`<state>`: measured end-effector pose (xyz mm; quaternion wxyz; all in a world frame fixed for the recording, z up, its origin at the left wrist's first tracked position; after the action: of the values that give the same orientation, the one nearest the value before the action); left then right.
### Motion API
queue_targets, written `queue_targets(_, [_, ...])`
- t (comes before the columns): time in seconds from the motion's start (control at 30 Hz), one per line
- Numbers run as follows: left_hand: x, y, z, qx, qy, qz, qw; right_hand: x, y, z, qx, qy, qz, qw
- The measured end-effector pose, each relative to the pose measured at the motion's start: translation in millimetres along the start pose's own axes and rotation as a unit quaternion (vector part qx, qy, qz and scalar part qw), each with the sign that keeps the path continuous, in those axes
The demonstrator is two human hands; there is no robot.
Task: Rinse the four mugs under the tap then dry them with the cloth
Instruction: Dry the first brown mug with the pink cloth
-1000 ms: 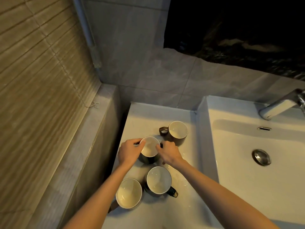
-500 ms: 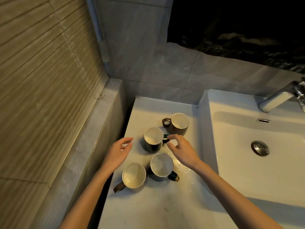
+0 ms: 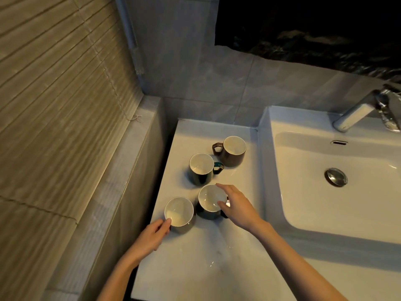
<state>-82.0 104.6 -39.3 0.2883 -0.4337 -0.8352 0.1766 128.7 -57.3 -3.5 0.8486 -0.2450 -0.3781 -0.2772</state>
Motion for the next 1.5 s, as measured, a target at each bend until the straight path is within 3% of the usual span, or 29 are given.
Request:
queue_targets(0.2, [-6, -27, -14, -0.032, -0.061, -0.032, 0.997, 29, -8, -4, 0.021, 0.054, -0.062, 0.996])
queue_targets(0.43, [-18, -61, -82, -0.184, 0.002, -0.124, 0.975, 102, -36, -47, 0.026, 0.126, -0.188, 0.974])
queue_targets(0.67, [-121, -76, -193, -0.327, 0.052, -0.147, 0.932, 171, -85, -142, -0.048, 0.106, -0.235, 0.965])
queue_targets(0.87, [-247, -68, -257, -0.468, 0.192, -0.196, 0.840, 211, -146, -243, -0.104, -0.076, -0.089, 0.988])
queue_targets(1.0, [-306, -62, -274, -0.521, 0.291, -0.200, 0.777, 223, -174, -291, -0.086, -0.134, -0.072, 0.985])
queue_targets(1.27, [-347, -53, -289, -0.619, 0.513, -0.202, 0.560, 223, -181, -316, 0.001, -0.090, -0.112, 0.990])
queue_targets(1.4, [-341, -54, -299, -0.612, 0.555, -0.187, 0.531, 225, -178, -320, 0.014, -0.089, -0.104, 0.990])
queue_targets(1.5, [-345, -58, -302, -0.611, 0.549, -0.184, 0.540, 228, -176, -322, 0.010, -0.072, -0.100, 0.992])
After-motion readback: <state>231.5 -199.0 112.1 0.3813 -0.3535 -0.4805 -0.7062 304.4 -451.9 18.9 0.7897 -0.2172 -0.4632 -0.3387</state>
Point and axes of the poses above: each hand's wrist, its own y-axis towards the middle knuckle, its own x-axis out of the back of the hand, z = x × y, the point moved 1 cm from there along y, towards the middle knuckle, and after that the axes turned 6 degrees about -z, right-handed, at the moved point
